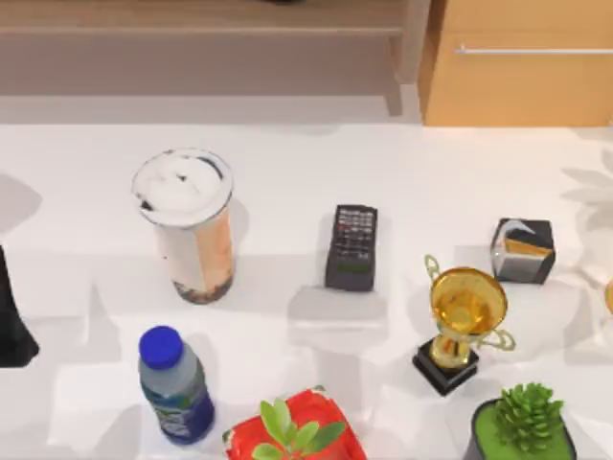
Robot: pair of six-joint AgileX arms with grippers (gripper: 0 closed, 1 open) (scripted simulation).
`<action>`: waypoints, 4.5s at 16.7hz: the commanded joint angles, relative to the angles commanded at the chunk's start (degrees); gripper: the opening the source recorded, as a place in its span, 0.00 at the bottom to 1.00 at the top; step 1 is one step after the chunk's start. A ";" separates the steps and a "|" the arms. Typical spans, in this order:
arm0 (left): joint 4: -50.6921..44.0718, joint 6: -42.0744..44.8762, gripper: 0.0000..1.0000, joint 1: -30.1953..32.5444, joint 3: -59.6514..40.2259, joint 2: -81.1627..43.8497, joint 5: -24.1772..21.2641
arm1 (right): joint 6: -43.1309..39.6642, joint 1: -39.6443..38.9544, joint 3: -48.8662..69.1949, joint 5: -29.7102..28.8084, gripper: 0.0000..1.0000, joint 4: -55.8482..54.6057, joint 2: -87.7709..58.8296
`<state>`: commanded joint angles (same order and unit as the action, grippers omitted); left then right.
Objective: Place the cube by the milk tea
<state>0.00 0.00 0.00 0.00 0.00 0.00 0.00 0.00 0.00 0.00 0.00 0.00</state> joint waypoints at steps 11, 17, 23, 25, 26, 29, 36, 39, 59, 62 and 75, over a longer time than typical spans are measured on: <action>2.49 0.26 1.00 6.47 -21.86 -24.04 5.94 | 0.00 0.00 0.00 0.00 1.00 0.00 0.00; 4.73 0.47 1.00 12.37 -41.83 -46.38 11.36 | 0.00 0.00 0.00 0.00 1.00 0.00 0.00; 6.89 0.68 1.00 18.01 -60.86 -67.46 16.51 | 0.00 0.00 0.00 0.00 1.00 0.00 0.00; 7.66 0.75 1.00 20.03 -67.73 -75.05 18.37 | 0.00 0.00 0.00 0.00 1.00 0.00 0.00; 8.05 0.79 1.00 21.05 -71.15 -78.93 19.31 | 0.00 0.00 0.00 0.00 1.00 0.00 0.00; 9.12 0.89 1.00 23.85 -80.92 -89.80 21.88 | 0.00 0.00 0.00 0.00 1.00 0.00 0.00; 10.30 1.00 1.00 26.91 -90.98 -100.84 24.68 | 0.00 0.00 0.00 0.00 1.00 0.00 0.00; 10.30 1.00 1.00 26.91 -90.98 -100.84 24.68 | 0.00 0.00 0.00 0.00 1.00 0.00 0.00; 6.15 0.91 1.00 23.76 -108.01 -113.81 21.33 | 0.00 0.00 0.00 0.00 1.00 0.00 0.00; 6.15 0.91 0.77 23.76 -108.01 -113.81 21.33 | 0.00 0.00 0.00 0.00 1.00 0.00 0.00; 6.15 0.91 0.00 23.76 -108.01 -113.81 21.33 | 0.00 0.00 0.00 0.00 1.00 0.00 0.00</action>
<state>6.15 0.91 23.76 -108.01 -113.81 21.33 0.00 0.00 0.00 0.00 0.00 0.00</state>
